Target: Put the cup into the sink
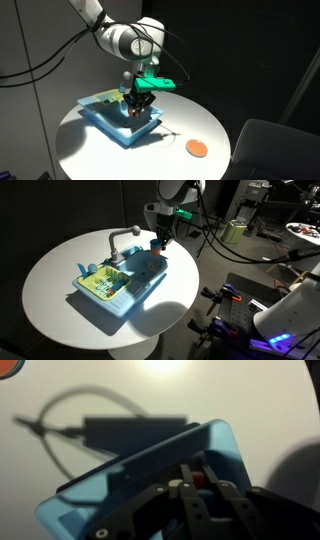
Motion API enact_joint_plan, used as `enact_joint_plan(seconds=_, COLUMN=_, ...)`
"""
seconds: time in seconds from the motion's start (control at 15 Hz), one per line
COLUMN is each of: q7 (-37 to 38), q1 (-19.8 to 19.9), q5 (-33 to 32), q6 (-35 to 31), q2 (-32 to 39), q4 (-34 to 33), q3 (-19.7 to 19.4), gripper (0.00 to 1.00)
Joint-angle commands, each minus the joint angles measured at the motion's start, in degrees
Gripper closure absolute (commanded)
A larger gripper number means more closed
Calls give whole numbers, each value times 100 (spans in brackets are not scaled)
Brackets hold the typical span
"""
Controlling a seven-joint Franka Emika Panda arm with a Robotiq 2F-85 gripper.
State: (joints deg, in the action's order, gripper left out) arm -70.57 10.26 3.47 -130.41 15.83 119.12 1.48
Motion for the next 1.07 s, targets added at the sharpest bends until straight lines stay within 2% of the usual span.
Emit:
enact_joint_plan(seconds=0.0, q7=-270, q1=-31, q5=214, q6=-42, q2=-83, q4=-14, q3=31, gripper=96)
enact_joint_plan(seconds=0.2, q7=-270, q1=-43, q5=280, q6=-21, q2=-63, q4=-68, q3=25, gripper=96)
enact_joint_plan(seconds=0.27, q7=-263, q1=-45, q5=287, q6=-22, q2=-60, q4=-78, q3=20, gripper=60)
enact_joint_plan(seconds=0.33, q7=-263, q1=-44, q5=300, q6=-15, q2=-59, q4=-90, q3=18, gripper=59)
enact_joint_plan(seconds=0.4, q7=-261, q1=-45, q5=296, q6=-17, q2=-58, q4=-98, q3=16, gripper=53)
enact_joint_plan(seconds=0.8, q7=-246, q1=-49, q5=265, q6=-32, q2=-46, q4=-117, q3=2, gripper=5)
enact_joint_plan(seconds=0.87, q7=-226, q1=-51, q5=259, q6=-40, q2=-52, q4=-114, q3=-3, gripper=1)
enact_joint_plan(seconds=1.0, q7=-128, q1=-64, q5=202, q6=-130, q2=-129, q4=-38, q3=-38, gripper=0)
